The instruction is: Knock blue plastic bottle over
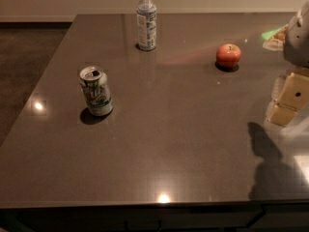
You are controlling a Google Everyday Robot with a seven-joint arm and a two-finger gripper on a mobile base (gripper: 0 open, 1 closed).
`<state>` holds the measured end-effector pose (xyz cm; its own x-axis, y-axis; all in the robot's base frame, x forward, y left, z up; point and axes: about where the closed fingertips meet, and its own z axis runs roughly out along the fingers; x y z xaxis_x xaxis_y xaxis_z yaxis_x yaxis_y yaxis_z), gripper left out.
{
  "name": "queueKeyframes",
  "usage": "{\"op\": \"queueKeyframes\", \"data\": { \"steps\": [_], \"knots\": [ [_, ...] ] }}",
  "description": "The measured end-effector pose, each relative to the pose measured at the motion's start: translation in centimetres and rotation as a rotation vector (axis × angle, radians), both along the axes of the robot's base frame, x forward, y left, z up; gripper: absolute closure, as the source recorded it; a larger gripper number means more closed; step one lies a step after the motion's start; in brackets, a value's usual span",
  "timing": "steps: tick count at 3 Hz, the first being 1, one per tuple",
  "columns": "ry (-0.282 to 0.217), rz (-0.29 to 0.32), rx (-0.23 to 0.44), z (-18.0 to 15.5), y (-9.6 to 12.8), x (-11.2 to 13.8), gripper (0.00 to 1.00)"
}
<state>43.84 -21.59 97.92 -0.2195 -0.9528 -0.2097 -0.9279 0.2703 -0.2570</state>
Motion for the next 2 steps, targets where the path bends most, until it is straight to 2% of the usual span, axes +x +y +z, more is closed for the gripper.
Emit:
{"op": "queueKeyframes", "data": {
  "steps": [1, 2],
  "knots": [
    [0.0, 0.0, 0.0, 0.0, 0.0, 0.0, 0.0],
    [0.011, 0.033, 0.048, 0.2, 1.0, 1.6, 0.0]
  ]
}}
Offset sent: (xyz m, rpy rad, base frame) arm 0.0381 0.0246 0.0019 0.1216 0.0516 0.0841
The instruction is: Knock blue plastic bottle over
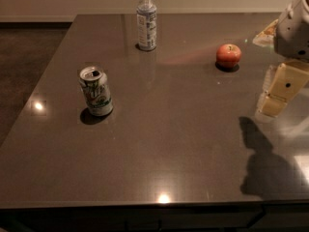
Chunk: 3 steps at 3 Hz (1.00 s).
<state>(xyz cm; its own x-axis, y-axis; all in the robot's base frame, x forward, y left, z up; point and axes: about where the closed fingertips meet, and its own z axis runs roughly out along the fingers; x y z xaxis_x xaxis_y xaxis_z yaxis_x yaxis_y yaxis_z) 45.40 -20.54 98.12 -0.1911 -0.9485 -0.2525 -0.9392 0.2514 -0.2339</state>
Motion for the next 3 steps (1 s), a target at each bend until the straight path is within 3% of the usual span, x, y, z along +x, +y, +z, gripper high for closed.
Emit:
{"op": "queueKeyframes", "data": {
  "steps": [1, 3],
  "knots": [
    [-0.009, -0.016, 0.093, -0.1, 2.0, 4.5, 0.0],
    [-0.068, -0.183, 0.238, -0.9, 4.8, 12.7, 0.0]
  ]
}}
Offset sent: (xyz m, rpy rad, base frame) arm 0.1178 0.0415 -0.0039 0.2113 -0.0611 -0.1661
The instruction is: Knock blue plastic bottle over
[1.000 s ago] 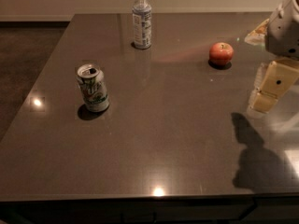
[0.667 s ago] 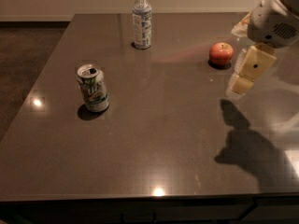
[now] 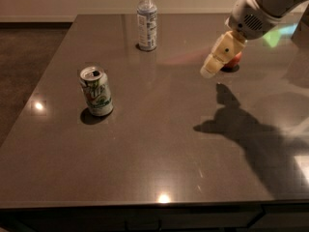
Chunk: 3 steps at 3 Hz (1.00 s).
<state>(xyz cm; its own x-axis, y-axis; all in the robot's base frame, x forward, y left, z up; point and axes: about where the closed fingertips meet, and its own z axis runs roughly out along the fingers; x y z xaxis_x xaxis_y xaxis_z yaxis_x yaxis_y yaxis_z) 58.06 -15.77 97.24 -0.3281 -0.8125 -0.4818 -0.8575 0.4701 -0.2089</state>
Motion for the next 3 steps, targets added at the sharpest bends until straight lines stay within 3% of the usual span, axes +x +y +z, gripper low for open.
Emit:
{"op": "queueKeyframes", "data": {
  "steps": [2, 3],
  "knots": [
    [-0.018, -0.084, 0.113, -0.3, 2.4, 6.3, 0.0],
    [-0.031, -0.166, 0.16, -0.5, 3.4, 9.7, 0.0]
  ]
}}
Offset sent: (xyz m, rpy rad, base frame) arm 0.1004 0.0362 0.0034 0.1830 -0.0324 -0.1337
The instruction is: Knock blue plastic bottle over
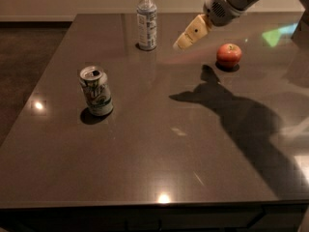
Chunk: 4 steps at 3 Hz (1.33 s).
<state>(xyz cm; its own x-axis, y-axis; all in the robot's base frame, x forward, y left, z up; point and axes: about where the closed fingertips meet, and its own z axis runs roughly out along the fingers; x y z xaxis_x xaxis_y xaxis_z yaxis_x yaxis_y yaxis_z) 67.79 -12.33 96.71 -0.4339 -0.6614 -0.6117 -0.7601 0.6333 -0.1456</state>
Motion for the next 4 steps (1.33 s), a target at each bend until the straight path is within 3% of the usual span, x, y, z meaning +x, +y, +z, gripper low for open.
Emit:
{"op": "queueKeyframes", "data": {
  "steps": [1, 2, 4],
  "knots": [
    [-0.013, -0.065, 0.018, -0.2, 0.3, 1.8, 0.0],
    [-0.041, -0.13, 0.08, -0.5, 1.8, 4.4, 0.0],
    [-0.04, -0.157, 0.08, -1.3, 3.2, 5.9, 0.0]
  ]
}}
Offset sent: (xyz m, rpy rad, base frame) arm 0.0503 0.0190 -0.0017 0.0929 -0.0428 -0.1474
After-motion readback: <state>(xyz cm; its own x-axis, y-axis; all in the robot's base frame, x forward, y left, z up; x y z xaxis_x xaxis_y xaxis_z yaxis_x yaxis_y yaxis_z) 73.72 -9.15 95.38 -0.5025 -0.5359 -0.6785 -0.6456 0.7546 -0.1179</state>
